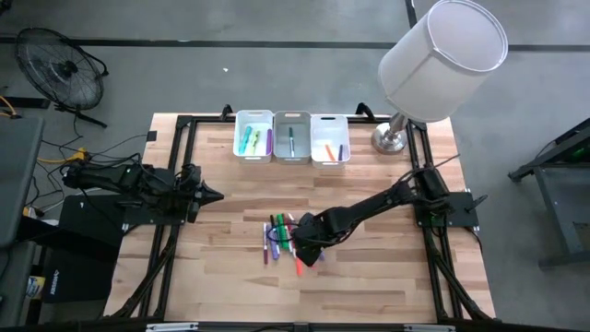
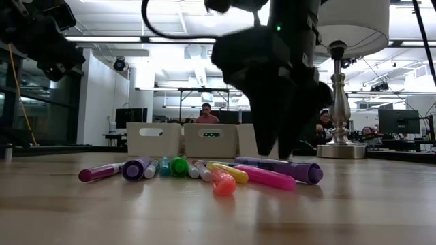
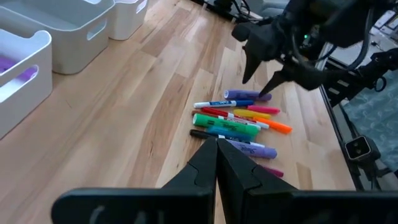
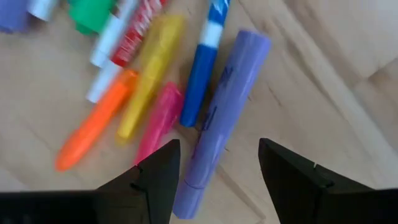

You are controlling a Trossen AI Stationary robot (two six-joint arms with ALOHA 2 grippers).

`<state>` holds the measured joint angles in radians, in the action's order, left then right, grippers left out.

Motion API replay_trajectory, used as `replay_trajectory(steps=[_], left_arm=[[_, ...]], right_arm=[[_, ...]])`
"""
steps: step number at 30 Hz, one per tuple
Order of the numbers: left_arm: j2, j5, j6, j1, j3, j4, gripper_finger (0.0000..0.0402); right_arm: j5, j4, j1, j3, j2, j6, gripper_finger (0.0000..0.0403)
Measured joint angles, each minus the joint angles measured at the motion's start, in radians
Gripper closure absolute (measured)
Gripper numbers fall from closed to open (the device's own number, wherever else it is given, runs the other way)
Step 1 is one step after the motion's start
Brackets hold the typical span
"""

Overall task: Pick & Place Markers
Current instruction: Put the right purple highlighter pen into the left white bin

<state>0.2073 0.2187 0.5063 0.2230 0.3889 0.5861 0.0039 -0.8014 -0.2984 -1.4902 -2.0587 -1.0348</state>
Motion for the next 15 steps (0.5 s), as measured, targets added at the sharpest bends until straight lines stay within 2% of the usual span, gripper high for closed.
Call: replay_trajectory(steps=[15], left_arm=[[0.0, 0.002, 0.023, 0.0, 0.0, 0.001, 0.0399]], right_arm=[[0.045, -0.069, -0.03, -0.005, -0.064, -0.09, 0.0197]])
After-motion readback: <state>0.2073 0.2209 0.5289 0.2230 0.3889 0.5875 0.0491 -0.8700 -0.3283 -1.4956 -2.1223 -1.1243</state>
